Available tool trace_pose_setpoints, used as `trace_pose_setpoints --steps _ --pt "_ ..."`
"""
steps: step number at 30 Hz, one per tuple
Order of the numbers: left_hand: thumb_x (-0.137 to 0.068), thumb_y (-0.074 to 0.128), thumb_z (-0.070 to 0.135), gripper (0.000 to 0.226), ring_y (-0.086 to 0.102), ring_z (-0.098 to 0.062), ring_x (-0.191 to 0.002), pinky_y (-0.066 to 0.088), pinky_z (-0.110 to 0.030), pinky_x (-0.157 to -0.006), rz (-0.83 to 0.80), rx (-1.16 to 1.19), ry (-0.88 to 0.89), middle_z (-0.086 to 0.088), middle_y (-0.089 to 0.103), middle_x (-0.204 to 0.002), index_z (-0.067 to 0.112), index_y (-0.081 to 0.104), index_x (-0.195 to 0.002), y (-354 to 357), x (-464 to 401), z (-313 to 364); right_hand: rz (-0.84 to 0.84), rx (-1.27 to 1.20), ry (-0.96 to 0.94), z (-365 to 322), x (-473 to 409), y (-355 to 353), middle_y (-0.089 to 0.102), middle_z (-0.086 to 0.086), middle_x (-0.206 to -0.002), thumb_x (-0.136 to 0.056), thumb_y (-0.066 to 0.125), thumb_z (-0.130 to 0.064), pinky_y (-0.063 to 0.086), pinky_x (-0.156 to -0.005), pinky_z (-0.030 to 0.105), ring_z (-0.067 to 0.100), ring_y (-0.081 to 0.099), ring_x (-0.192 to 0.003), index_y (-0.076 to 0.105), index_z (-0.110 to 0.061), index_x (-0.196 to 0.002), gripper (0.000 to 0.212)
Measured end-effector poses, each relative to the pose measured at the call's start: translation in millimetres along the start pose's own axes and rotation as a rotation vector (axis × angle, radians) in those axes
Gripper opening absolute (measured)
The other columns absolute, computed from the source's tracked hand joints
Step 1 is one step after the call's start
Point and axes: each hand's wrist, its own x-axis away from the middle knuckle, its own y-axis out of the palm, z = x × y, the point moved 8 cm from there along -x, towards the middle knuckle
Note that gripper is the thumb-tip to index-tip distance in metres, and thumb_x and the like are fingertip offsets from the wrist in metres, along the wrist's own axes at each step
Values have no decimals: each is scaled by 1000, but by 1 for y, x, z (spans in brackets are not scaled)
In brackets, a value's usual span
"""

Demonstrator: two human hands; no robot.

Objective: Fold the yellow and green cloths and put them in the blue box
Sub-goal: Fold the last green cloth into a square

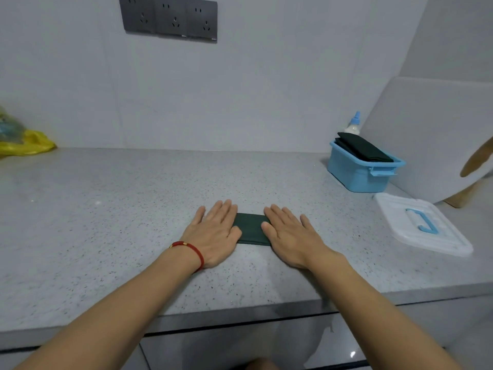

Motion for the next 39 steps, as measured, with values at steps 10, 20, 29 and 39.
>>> trace_pose_setpoints --steps 10,20,29,39 --pt "-103 10 56 67 -7 -17 -156 -2 -52 -125 214 163 -48 7 -5 -170 29 -4 -162 -15 11 7 468 -427 125 56 11 -67 33 -2 -162 -106 39 -46 31 -120 48 19 34 -146 32 -25 -156 55" --pt "-91 -2 63 82 2 -13 -155 6 -51 -127 385 160 -45 6 10 -169 27 23 -160 -32 12 11 583 54 592 170 -50 -149 43 19 -129 -94 61 6 49 -80 44 37 61 -103 44 1 -133 43" --pt "-89 -3 64 83 3 -17 -155 8 -54 -125 379 135 -61 3 13 -169 28 27 -157 -32 6 7 557 54 466 160 -58 -144 44 14 -122 -86 64 7 26 -110 55 35 51 -106 46 -9 -131 51" --pt "-92 8 63 75 -4 -24 -155 6 -60 -124 414 166 -90 -1 0 -170 31 17 -160 -33 9 10 582 -299 -77 83 -10 -123 57 -4 -117 -91 71 -19 37 -108 46 9 62 -101 59 -26 -125 36"
